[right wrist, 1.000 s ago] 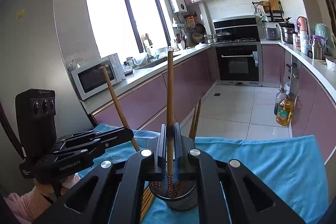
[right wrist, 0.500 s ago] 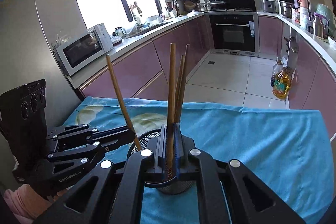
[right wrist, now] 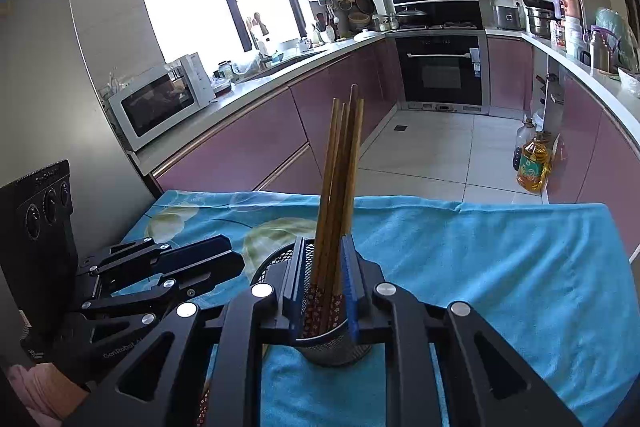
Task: Organize utensils
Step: 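Withdraw both grippers back over the remaining chopsticks on the cloth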
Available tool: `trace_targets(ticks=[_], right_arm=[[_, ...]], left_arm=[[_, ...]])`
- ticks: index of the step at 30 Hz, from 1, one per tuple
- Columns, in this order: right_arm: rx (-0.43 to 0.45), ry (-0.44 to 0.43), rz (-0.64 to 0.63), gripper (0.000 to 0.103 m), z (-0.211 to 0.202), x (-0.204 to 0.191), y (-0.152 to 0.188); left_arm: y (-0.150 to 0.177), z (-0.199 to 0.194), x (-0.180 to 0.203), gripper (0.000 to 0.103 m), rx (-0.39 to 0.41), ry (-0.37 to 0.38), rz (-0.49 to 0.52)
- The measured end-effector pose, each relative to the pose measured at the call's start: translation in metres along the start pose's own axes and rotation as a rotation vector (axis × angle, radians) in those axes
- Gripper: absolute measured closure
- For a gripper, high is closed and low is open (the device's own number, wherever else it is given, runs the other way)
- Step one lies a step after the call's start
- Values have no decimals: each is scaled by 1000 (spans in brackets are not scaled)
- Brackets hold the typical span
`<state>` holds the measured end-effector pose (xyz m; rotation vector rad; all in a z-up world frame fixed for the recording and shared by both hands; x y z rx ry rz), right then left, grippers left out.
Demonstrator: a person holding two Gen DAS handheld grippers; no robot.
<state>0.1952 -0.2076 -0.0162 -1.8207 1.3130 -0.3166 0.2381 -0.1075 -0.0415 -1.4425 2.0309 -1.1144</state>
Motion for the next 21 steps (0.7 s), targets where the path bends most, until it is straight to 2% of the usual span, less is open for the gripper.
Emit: trace_targets(ticks=[4, 9, 15, 21], right_arm=[[19, -39, -27, 76, -14, -14, 10], [-17, -93, -85, 68, -16, -40, 38], [-130, -103, -103, 68, 11, -56, 83], [-225, -106, -64, 68, 37, -60, 120]], left_arm=[[8, -22, -7, 65, 30, -10, -20], [34, -43, -27, 62, 22, -48, -52], [83, -45, -47, 62, -59, -62, -104], [124, -32, -48, 62, -134, -43, -144]])
Point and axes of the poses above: each gripper's, at about its wrist camera, not at the fingertips, and z roughly the way its jaws point, x to its right, y to its underside, the point moved 7 cm from there along z, roughly the way its jaws point, and after that the axes turned 4 degrees about -x, right-handed, at the moved point
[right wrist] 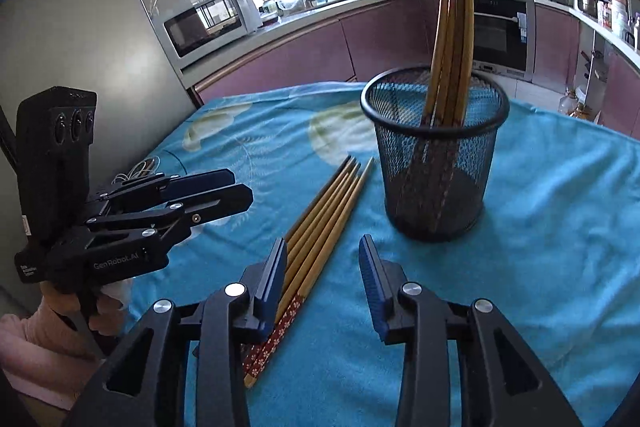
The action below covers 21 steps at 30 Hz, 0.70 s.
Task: Organize utensils
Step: 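Withdraw both grippers back over the remaining chopsticks on the cloth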
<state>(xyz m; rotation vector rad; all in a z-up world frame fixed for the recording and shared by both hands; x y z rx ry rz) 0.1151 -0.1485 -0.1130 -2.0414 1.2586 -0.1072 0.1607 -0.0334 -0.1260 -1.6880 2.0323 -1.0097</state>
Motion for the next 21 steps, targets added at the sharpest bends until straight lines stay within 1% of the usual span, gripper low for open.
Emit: trace_targets(ticks=[3, 11, 17, 21], right_arm=[[-28, 3, 24, 68, 10, -1, 8], [-45, 11, 44, 68, 16, 0, 15], [-51, 25, 32, 68, 21, -3, 15], [-55, 38, 28, 68, 25, -3, 15]], left_arm=[[11, 7, 2, 62, -26, 5, -4], [27, 18, 6, 63, -79, 19, -1], [33, 27, 5, 63, -123, 3, -10], [35, 30, 4, 64, -132, -5, -9]])
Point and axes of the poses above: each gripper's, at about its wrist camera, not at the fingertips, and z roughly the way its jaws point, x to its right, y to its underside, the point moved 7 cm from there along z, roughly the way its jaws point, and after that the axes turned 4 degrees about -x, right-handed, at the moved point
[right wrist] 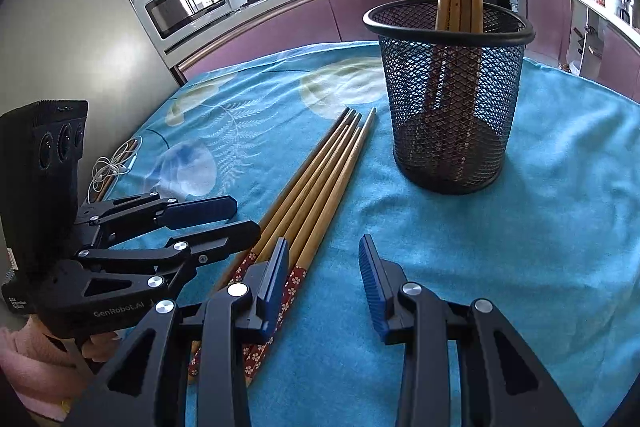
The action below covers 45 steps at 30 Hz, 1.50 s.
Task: Organize utensils
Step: 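Withdraw both grippers back over the remaining chopsticks on the cloth, then close the right gripper on one chopstick while the left gripper closes on another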
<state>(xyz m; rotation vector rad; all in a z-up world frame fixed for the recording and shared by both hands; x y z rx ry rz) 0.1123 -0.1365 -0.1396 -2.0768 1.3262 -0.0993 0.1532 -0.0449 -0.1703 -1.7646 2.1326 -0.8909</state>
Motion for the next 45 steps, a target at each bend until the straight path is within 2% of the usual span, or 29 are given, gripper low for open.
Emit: trace_targets(ticks=[19, 23, 27, 32, 40, 45], right_arm=[[11, 95, -48, 72, 6, -3, -3], [6, 119, -57, 76, 7, -2, -3], [-1, 117, -53, 80, 7, -1, -2], [-5, 120, -54, 81, 7, -1, -2], [-4, 129, -57, 80, 13, -3, -9], [-4, 138, -54, 80, 17, -2, -15]], left_arm=[[1, 3, 0, 68, -3, -35, 17], [1, 3, 1, 68, -2, -47, 28], [2, 4, 2, 74, -4, -46, 37], [2, 4, 4, 79, -8, -44, 41], [-5, 11, 4, 77, -19, -73, 42], [-11, 17, 2, 80, -23, -89, 47]])
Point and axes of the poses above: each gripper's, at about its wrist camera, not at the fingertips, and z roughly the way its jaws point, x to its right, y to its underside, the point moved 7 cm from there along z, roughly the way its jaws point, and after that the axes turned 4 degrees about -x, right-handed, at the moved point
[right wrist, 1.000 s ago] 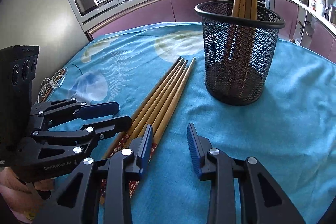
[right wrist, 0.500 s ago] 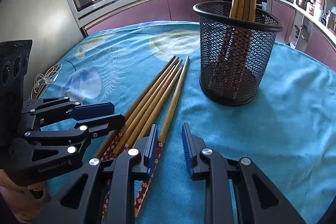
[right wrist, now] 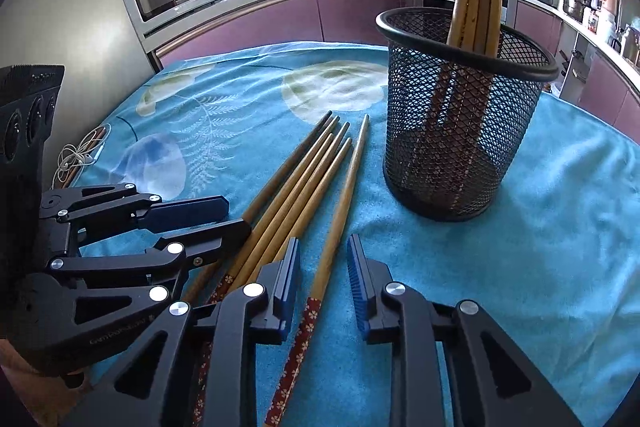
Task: Organize utensils
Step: 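Close the right gripper on one chopstick while the left gripper closes on another, then lift both held chopsticks upright and carry them over the mesh holder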
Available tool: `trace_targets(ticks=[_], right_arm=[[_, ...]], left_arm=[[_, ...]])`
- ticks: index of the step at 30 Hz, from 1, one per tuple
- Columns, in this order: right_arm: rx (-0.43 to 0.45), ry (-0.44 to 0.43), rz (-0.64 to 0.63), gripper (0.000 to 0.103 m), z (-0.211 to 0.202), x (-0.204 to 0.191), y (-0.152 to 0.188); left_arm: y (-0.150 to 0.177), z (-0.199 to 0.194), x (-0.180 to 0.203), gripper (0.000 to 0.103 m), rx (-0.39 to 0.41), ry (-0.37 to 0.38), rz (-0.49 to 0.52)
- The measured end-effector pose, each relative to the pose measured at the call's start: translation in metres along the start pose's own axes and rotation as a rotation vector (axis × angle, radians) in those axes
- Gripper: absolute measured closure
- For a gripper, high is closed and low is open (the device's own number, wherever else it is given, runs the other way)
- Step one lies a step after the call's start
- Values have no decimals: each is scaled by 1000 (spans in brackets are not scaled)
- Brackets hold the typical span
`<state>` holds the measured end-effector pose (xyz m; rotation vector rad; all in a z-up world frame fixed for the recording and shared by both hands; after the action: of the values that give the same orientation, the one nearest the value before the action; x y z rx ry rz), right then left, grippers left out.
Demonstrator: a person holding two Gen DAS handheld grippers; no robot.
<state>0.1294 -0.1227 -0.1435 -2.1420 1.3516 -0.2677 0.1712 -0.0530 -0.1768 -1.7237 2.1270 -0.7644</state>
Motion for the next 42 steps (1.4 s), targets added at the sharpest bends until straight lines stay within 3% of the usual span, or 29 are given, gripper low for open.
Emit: trace_targets(ticks=[4, 9, 12, 23, 31, 42], right_arm=[[0, -1, 12, 83, 2, 2, -3], [-1, -35, 56, 94, 2, 8, -2], [-3, -75, 94, 96, 0, 11, -1], [22, -158, 142, 97, -17, 15, 5], [-19, -117, 95, 94, -7, 8, 7], [-33, -80, 43, 95, 5, 3, -5]], left_arm=[[-3, 3, -1, 82, -1, -3, -8], [-3, 3, -1, 88, 1, 5, -24], [-2, 2, 1, 93, 4, 11, -31], [4, -16, -1, 95, 26, 54, -53], [11, -15, 2, 94, 4, 69, -38], [-6, 5, 2, 92, -23, 49, 11]])
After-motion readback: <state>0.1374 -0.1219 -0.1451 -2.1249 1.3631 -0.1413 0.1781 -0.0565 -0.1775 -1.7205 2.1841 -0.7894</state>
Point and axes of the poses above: each gripper's, at about its wrist camera, not at the fingertips, and z roughly the way its jaws point, x to its right, y to its underside, the point moved 7 cm from there along z, roughly the way its jaws point, and after that the axes turned 4 degrees about -x, right-handed, at the moved point
